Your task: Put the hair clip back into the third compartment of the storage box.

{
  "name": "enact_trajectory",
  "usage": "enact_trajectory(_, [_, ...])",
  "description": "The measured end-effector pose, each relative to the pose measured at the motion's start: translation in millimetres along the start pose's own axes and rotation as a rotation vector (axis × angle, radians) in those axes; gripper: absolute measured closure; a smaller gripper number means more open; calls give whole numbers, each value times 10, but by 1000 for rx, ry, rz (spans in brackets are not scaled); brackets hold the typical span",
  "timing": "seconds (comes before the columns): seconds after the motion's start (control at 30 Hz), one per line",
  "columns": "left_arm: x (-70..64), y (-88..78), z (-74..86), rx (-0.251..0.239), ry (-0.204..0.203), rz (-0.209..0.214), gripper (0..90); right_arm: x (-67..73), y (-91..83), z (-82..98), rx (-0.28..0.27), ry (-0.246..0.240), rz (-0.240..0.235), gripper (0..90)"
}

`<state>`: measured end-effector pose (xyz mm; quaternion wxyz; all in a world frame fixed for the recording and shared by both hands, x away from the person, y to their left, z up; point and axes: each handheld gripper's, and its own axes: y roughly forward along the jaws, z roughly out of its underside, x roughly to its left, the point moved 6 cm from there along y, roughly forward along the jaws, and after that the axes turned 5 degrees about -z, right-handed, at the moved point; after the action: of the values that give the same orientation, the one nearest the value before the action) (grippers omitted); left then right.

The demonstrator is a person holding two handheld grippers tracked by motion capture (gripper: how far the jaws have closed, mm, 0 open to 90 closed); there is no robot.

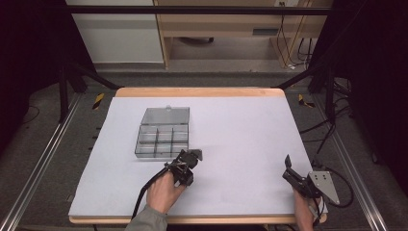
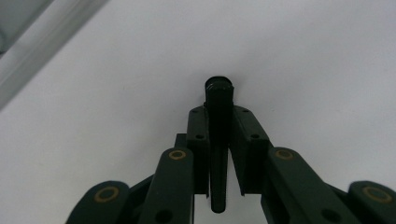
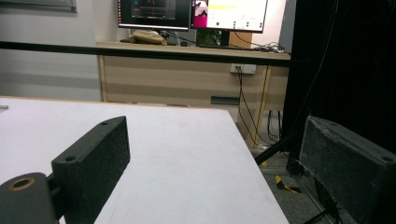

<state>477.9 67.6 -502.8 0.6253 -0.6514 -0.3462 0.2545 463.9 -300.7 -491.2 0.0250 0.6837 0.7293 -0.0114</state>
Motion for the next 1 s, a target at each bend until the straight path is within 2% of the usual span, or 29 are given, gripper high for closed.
enact_trajectory(0.63, [23, -40, 26, -29, 19, -11, 776, 0, 0, 0, 0, 0, 0, 85])
enact_trajectory(0.8, [84, -108, 26, -73, 11, -8, 776, -1, 0, 0, 1, 0, 0, 85])
enact_trajectory(1.0, [175, -214, 39, -145, -1, 21, 776, 0, 0, 0, 0, 0, 0, 86])
